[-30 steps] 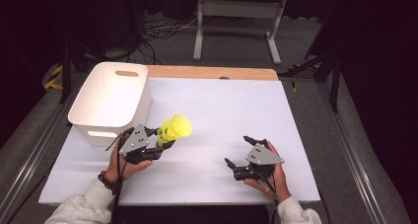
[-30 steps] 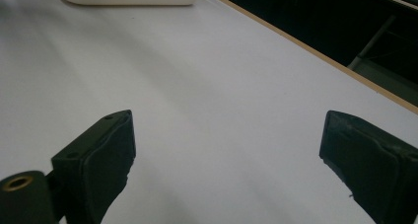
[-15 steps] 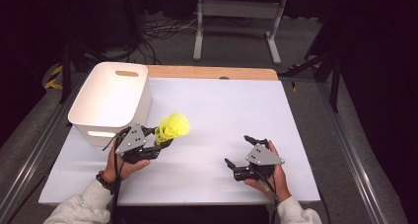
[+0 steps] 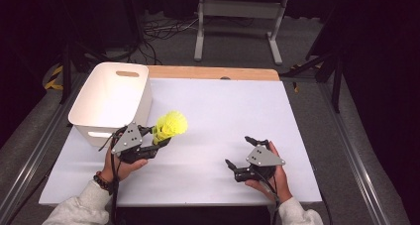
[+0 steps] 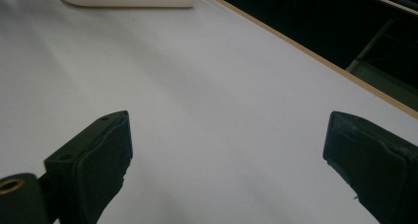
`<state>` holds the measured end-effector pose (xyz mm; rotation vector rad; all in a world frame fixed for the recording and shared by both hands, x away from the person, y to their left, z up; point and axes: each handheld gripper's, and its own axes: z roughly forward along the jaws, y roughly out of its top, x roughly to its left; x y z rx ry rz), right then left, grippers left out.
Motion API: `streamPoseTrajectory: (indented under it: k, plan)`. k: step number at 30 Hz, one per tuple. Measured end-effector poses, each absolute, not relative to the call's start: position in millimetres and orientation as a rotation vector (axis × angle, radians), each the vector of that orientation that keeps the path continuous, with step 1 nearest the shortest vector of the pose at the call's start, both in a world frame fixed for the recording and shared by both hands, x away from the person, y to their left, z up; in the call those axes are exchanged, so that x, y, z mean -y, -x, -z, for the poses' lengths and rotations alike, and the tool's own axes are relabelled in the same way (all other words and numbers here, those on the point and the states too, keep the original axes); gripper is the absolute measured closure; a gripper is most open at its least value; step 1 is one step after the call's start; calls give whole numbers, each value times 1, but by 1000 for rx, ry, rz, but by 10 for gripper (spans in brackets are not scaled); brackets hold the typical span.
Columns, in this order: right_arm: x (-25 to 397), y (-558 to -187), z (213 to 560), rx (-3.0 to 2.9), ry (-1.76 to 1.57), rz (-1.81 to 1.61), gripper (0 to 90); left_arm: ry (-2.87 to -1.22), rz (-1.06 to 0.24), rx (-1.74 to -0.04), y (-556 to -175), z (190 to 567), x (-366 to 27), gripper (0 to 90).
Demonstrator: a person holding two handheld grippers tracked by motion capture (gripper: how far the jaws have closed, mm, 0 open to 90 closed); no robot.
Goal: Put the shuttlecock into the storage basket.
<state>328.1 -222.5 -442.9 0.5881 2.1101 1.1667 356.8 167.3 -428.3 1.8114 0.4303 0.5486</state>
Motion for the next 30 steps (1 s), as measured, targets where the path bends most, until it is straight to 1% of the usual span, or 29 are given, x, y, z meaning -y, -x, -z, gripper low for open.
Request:
streamPoseTrajectory:
  k: [7, 8, 11, 12, 14, 30]
  plan:
    - [222, -327, 443, -2112, -585, -1161, 55, -1791, -536, -446, -357, 426, -172, 527]
    - [222, -328, 443, -2112, -585, -1159, 56, -1794, -556, -441, -357, 425, -174, 527]
    - [222, -328, 443, -2114, -584, -1158, 56, -1786, -541, -452, -356, 425, -175, 527]
    - [221, -327, 443, -2113, -584, -1157, 56, -1790, -557, -446, -357, 424, -176, 527]
    - [221, -327, 443, -2114, -583, -1159, 56, -1779, -544, -456, -356, 424, -177, 527]
    - [222, -327, 443, -2117, -578, -1157, 58, -1744, -562, -474, -357, 419, -187, 526]
